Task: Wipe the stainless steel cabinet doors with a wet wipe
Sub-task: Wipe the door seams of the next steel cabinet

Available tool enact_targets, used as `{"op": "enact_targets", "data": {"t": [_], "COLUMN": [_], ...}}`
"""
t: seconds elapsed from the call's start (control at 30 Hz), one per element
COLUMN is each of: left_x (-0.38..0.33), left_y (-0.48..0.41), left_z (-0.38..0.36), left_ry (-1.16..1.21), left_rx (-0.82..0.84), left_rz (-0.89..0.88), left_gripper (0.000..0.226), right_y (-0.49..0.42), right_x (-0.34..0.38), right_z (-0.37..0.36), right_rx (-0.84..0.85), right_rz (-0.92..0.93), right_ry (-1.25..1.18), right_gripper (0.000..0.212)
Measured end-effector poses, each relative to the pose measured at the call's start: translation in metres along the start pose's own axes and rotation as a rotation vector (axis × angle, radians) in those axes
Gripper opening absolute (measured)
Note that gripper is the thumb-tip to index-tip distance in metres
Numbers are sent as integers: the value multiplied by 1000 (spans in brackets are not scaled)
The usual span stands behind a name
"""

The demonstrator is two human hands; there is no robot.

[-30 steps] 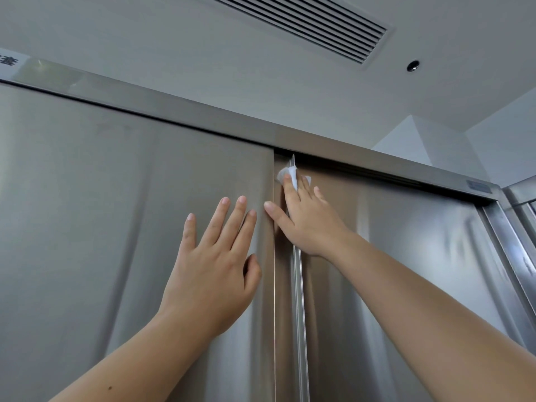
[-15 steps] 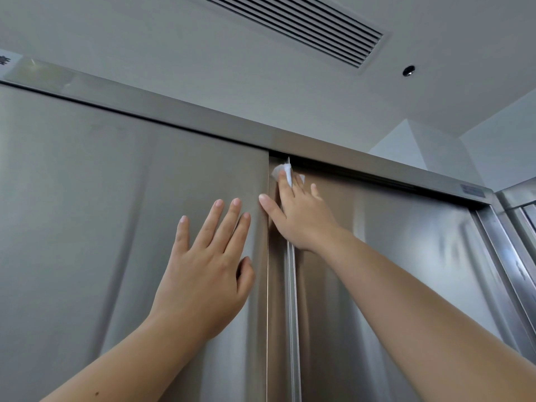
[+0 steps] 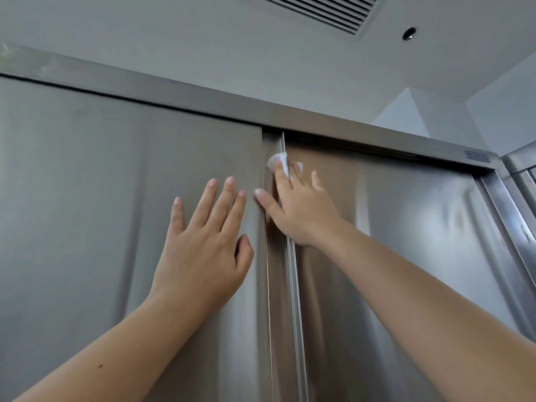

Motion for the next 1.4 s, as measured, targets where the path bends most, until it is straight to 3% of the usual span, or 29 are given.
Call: {"op": "enact_targets", "data": {"t": [0.13,0.37,0.63,0.8,1.0,1.4], "left_x": [3,2,3,3,-5,-9], "left_y": [1,1,0,0,8,51], "left_z": [-4,-6,-6,-5,2,3], "left_ry": [-7,9,22,27,37,48], "left_rx": [25,23,11,-12,-37,-6], "left_rz": [17,17,2,6,-49,-80], "left_gripper": [67,68,65,65,62,59], "right_y": [-19,45,5,61,70,119], "right_x": [-1,7,6,13,14,22], "right_z": [3,-18,-4,-22,-24,-41], "right_rx": [-22,-20,20,-31,42,40], "right_rz": [-27,43,-42,9,48,61], "right_ry": [1,-35,-12,-77,-49,-134], "right_gripper": [73,82,79,82,91,82]}}
Point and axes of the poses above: each hand's wrist, its own y-axis away from the middle knuckle, its own z-axis out of the back of the hand, x = y × z, the point moved 7 cm from there along -y, towards the middle knuckle
